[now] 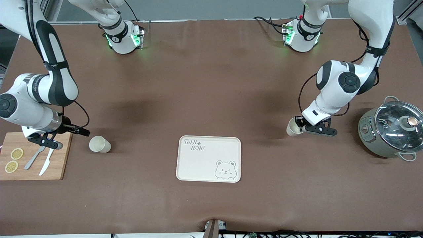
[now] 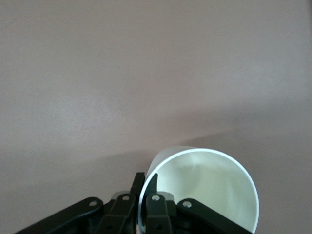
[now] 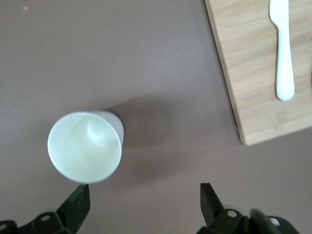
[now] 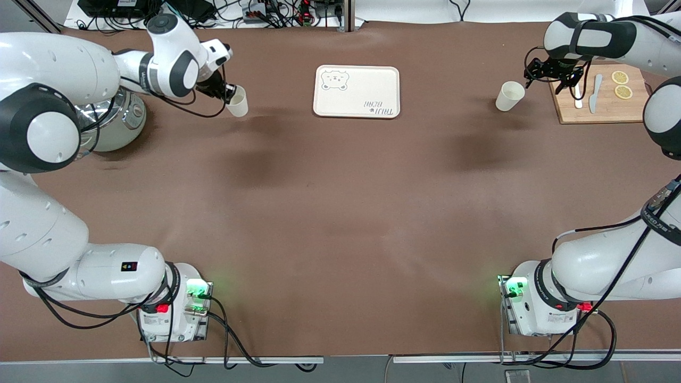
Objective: Place white IKEA cup upright on tray with both arms
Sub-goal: 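Carry the cup to the tray with the left gripper while the right gripper lowers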
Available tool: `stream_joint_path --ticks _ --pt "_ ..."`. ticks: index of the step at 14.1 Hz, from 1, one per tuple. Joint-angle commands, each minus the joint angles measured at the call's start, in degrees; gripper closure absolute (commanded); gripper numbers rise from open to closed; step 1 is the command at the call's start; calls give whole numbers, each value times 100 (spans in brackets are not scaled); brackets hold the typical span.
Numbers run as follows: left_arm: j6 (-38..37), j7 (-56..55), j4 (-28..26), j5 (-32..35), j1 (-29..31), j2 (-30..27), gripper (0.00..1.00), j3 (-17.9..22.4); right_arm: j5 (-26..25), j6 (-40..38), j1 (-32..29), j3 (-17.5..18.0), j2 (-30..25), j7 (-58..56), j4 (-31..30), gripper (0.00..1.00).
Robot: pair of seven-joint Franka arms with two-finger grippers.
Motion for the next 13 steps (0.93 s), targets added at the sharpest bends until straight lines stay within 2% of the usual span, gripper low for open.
stream_joint_path --ticks 1,5,9,11,13 --pt "-370 -438 517 -69 -279 202 100 -34 59 433 8 33 250 112 18 0" --pt "-1389 -1439 1825 -43 -876 658 100 -25 112 530 52 42 374 130 71 0" --pt "-2023 -2074 2916 10 -1343 1159 100 1 121 873 96 42 654 139 88 2" --pt "-2138 -2284 3347 27 -1536 1475 100 27 121 865 122 50 664 234 89 19" --pt "-2138 -2601 3681 246 -1703 1774 100 28 121 882 201 42 681 341 97 41"
